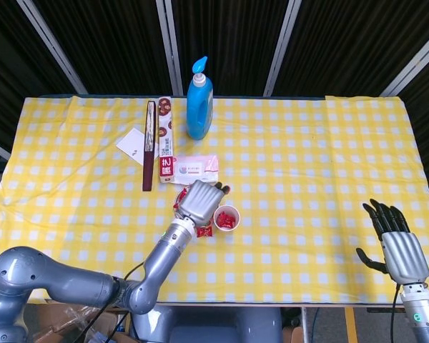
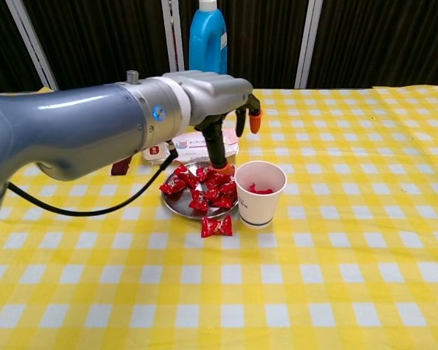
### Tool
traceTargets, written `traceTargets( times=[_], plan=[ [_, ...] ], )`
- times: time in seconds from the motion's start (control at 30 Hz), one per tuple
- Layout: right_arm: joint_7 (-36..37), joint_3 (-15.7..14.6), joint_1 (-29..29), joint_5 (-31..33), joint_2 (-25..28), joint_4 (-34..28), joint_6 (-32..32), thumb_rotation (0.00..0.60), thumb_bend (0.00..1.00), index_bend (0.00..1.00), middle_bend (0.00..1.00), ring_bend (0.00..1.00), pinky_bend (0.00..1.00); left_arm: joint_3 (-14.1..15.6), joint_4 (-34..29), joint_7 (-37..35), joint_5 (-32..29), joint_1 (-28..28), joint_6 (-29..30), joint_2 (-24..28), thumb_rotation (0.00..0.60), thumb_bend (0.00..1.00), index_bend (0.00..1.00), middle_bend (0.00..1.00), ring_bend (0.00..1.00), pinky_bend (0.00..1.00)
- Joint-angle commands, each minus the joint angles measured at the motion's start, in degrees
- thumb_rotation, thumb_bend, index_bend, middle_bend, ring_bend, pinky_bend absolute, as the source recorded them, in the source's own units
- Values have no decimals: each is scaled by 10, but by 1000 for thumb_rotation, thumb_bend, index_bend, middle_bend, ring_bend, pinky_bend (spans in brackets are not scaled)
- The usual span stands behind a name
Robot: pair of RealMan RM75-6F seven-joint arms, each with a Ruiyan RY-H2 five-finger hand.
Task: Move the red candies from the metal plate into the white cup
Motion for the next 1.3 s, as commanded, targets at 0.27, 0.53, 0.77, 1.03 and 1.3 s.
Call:
traceTargets(
  times=[0.27,0.53,0.77,1.03,1.3],
  plan=[
    [-1,1,1,2,0,-1,-2,600,356,0,0,0,0,21,35,28,-85,8,-19,11,600,162,191,237,857,924],
    [4,1,1,5,2,-2,-4,600,356,0,0,0,0,22,102,23,-103,-1,-54,-25,600,162,189,218,857,924],
    [8,1,2,4,4,-3,-5,600,356,0,0,0,0,19,153,16,-107,-8,-76,-56,600,162,199,227,861,924],
    [11,0,2,4,6,-5,-6,600,356,0,0,0,0,22,205,12,-107,-13,-98,-89,600,170,278,295,865,924],
    [11,1,2,6,6,-5,-7,600,356,0,0,0,0,31,237,2,-78,-8,-104,-110,600,320,466,494,874,934]
  ],
)
